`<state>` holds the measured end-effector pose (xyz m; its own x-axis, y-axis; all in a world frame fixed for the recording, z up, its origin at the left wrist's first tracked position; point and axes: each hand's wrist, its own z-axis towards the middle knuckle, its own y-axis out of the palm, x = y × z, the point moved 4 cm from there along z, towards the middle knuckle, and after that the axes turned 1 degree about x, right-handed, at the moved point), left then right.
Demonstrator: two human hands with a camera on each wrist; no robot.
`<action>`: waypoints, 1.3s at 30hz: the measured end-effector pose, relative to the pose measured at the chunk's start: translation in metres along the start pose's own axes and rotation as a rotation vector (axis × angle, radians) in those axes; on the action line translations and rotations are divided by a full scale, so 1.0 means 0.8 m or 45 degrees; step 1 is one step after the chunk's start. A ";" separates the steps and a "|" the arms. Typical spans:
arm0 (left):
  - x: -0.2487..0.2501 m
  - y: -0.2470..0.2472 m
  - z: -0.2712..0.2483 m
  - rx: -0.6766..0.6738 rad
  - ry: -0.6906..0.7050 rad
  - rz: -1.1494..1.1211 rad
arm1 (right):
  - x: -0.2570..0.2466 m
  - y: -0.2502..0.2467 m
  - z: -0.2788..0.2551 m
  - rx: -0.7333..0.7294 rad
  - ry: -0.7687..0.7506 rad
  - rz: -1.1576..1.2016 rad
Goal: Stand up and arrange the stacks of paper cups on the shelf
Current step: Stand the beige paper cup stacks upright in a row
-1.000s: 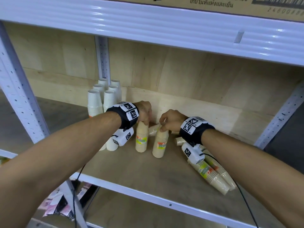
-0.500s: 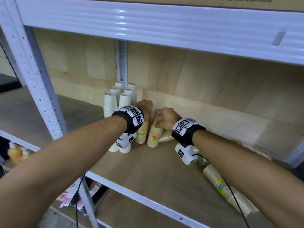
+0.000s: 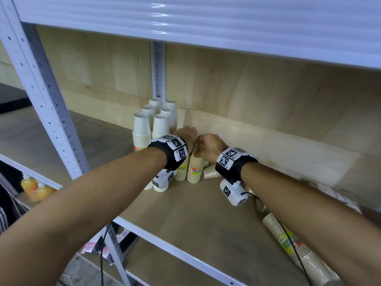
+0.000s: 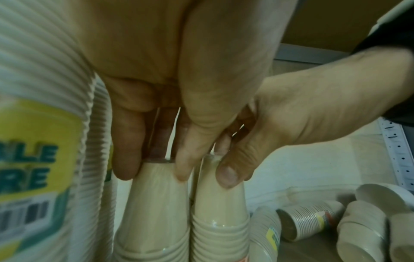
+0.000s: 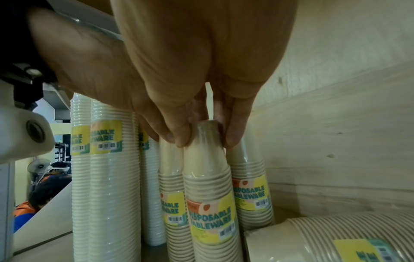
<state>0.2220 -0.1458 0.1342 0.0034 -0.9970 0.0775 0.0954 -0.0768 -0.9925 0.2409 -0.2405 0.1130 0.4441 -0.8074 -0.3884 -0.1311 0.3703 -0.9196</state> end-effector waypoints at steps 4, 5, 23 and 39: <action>-0.001 0.002 0.004 0.007 0.001 0.020 | 0.002 -0.001 0.003 0.008 -0.013 0.015; -0.001 0.002 0.004 0.009 0.000 0.022 | 0.003 -0.001 0.004 0.009 -0.011 0.026; 0.055 -0.029 0.021 0.011 0.206 -0.287 | 0.120 -0.080 -0.028 0.122 0.268 0.002; 0.121 0.098 0.052 -0.244 0.215 -0.270 | 0.291 -0.075 -0.092 -0.153 0.617 -0.177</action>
<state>0.2710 -0.2477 0.0681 -0.1627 -0.9451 0.2833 -0.1128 -0.2675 -0.9569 0.2872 -0.4847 0.0733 0.0067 -0.9758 -0.2186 -0.2139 0.2121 -0.9536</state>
